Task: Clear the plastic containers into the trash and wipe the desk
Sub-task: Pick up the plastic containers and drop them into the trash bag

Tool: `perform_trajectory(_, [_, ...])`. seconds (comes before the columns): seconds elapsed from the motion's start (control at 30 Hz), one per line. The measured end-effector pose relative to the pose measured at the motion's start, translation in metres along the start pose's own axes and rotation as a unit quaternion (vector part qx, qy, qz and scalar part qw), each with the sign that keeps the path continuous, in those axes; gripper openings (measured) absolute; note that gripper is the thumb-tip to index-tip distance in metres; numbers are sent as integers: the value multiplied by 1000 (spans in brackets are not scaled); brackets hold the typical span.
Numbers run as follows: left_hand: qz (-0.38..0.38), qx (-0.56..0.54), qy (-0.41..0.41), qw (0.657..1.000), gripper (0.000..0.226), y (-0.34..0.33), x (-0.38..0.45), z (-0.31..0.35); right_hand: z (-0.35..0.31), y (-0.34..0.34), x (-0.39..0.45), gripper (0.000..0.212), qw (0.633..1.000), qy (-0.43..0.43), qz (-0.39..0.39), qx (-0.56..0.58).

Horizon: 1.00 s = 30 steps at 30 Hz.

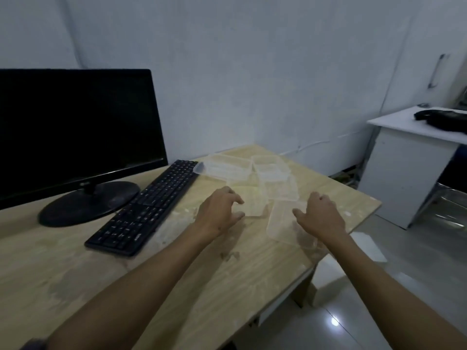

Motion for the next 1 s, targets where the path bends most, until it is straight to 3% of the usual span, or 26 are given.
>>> perform_trajectory(0.1, [45, -4, -3, 999, 13, -7, 4, -1, 25, -10, 2, 53, 995, -65, -72, -4])
perform_trajectory(0.27, [49, -39, 6, 998, 4, 2, 4, -9, 32, 0, 1, 22, 990, -113, -78, 14])
perform_trajectory(0.53, [79, -156, 78, 981, 5, 20, -1, -19, 30, 25, 1, 32, 970, -125, -78, 192])
perform_trajectory(0.63, [102, -217, 125, 963, 3, 26, -3, -15, 30, 44, 3, 36, 958, -122, -38, 258])
perform_trajectory(0.77, [96, -213, 152, 960, 6, 28, -5, -12, 15, 72, 0, 24, 943, -65, 45, 325])
perform_trajectory(0.83, [79, -212, 173, 959, 13, 25, -8, -14, 1, 82, 2, 14, 939, -44, 79, 332])
perform_trajectory(1.0, [61, -252, 196, 946, 14, 18, -12, -17, -47, 89, 10, 19, 950, 20, 142, 278])
Point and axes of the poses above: each hand's wrist, its own x-axis towards the middle knuckle, its own y-axis out of the back of the hand, z = x × y, the point moved 3 cm from there along x, towards the middle knuckle, and after that the axes turned 15 degrees about -x, right-handed, at the moved point
